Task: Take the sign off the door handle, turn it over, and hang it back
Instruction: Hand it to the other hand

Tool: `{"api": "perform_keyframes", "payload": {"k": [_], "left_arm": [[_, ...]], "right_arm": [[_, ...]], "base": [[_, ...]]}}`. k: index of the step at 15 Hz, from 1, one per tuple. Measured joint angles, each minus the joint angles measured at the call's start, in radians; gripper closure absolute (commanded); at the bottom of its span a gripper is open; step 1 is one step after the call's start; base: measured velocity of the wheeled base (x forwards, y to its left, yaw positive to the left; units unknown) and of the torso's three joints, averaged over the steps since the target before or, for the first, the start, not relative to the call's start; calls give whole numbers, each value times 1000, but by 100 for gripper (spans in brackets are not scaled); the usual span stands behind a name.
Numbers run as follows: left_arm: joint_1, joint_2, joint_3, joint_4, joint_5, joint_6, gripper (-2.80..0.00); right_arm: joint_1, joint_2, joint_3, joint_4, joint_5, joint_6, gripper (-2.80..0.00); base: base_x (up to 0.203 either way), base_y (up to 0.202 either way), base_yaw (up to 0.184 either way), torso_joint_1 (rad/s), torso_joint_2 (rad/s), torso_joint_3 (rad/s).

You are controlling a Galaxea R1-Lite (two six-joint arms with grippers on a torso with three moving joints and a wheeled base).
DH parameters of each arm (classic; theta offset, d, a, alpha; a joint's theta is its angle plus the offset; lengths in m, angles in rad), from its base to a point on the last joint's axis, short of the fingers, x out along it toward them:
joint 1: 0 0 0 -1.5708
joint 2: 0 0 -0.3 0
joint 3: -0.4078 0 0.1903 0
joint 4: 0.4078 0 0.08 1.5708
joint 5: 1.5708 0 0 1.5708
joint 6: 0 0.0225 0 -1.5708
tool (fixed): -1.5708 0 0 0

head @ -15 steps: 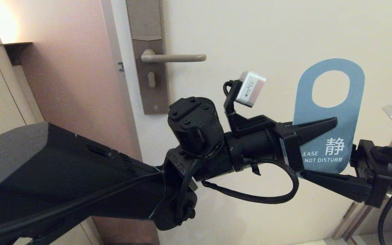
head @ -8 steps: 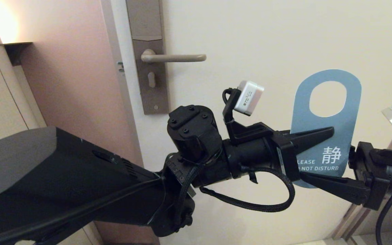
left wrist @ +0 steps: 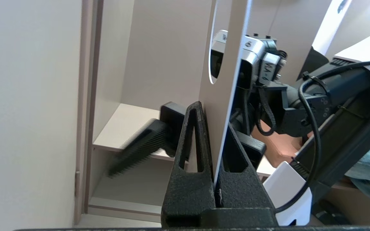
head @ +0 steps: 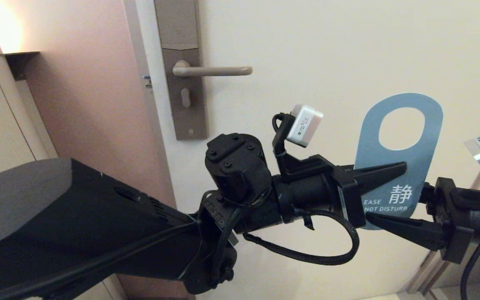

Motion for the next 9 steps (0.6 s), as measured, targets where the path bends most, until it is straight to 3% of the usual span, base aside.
{"api": "perform_keyframes", "payload": {"k": [9], "left_arm": [[-1,1,1,-2,3,-2,0]], "right_arm": [[0,4,4,2,0,-4,0]], "base": [[0,0,0,0,0,0]]}}
